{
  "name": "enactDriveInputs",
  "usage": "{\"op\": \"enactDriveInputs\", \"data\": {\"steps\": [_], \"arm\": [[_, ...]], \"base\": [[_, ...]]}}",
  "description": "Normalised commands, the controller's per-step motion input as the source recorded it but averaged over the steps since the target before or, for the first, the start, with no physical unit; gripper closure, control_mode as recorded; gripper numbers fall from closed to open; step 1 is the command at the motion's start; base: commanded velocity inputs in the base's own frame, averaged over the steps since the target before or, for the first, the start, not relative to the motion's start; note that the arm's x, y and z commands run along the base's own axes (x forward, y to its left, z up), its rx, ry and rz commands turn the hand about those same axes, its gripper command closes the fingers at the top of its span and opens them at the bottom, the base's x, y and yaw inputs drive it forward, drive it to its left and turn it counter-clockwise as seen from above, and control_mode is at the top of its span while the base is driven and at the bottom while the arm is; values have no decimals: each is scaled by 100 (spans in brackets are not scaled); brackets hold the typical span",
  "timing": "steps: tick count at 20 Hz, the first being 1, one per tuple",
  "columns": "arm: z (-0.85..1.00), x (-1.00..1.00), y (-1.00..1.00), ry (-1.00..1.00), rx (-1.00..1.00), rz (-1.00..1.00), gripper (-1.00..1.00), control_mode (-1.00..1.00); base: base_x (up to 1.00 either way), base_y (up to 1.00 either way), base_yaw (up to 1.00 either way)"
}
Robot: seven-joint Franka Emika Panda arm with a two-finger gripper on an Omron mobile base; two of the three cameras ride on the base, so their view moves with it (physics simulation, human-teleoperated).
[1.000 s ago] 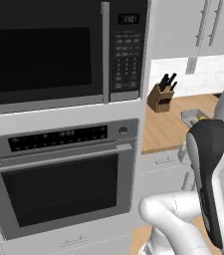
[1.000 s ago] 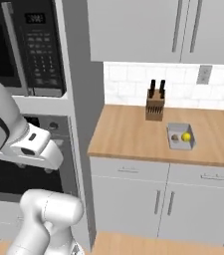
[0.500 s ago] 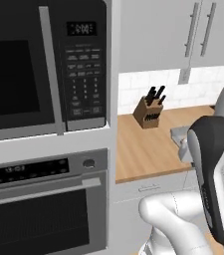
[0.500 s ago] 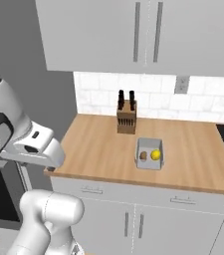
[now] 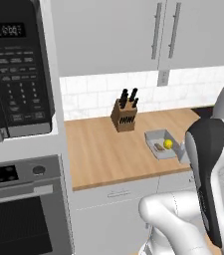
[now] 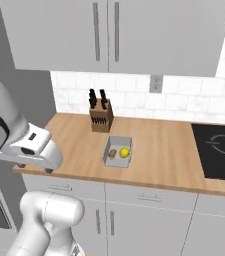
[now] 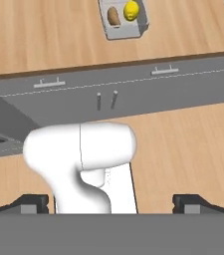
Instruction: Take the meat container that has the chicken drumstick and place it on the second highest rack of the freezer. Then take the vegetable container that has the sweet potato and lemon and place it on the highest rack of the freezer.
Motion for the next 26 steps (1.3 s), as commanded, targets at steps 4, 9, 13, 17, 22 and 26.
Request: {"op": "enactDriveInputs", "data": {"steps": [4,9,13,17,22,26], "arm": [[0,0,0,0,0,0,-100,100],[0,0,0,0,0,0,-100,100],[0,0,0,0,0,0,-100,100],[-9,9,-13,0,6,-4,-100,-100],[-9,70,-48,0,22,-26,-100,-100],[-31,89,-7,0,6,-42,-100,-100]], "base": [[26,-43,0],[58,-17,0],[36,-6,0],[3,0,0],[0,0,0],[0,0,0]]}}
